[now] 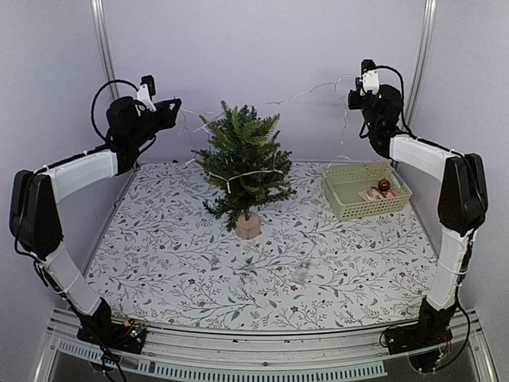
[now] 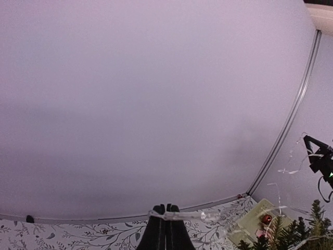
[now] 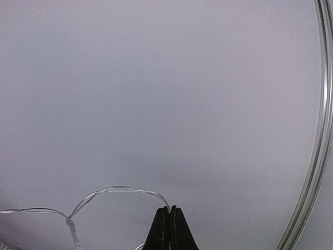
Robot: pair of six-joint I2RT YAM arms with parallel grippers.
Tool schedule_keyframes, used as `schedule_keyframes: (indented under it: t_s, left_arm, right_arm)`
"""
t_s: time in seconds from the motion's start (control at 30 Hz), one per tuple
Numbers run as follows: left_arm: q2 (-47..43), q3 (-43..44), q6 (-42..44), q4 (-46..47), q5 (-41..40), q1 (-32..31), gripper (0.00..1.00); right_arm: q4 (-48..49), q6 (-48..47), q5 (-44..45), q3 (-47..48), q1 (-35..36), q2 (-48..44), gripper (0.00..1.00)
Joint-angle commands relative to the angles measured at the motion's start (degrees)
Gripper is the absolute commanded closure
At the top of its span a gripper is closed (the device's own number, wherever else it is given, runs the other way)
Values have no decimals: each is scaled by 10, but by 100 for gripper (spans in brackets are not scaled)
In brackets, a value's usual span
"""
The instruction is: Decorate the small christmas tree
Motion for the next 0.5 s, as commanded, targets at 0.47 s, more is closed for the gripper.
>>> schedule_keyframes:
  t_s: [0.47]
  left_arm:
    - [58, 37, 10, 2, 51, -17, 100]
  right_arm:
    - [-38, 25, -1, -10, -11, -13, 100]
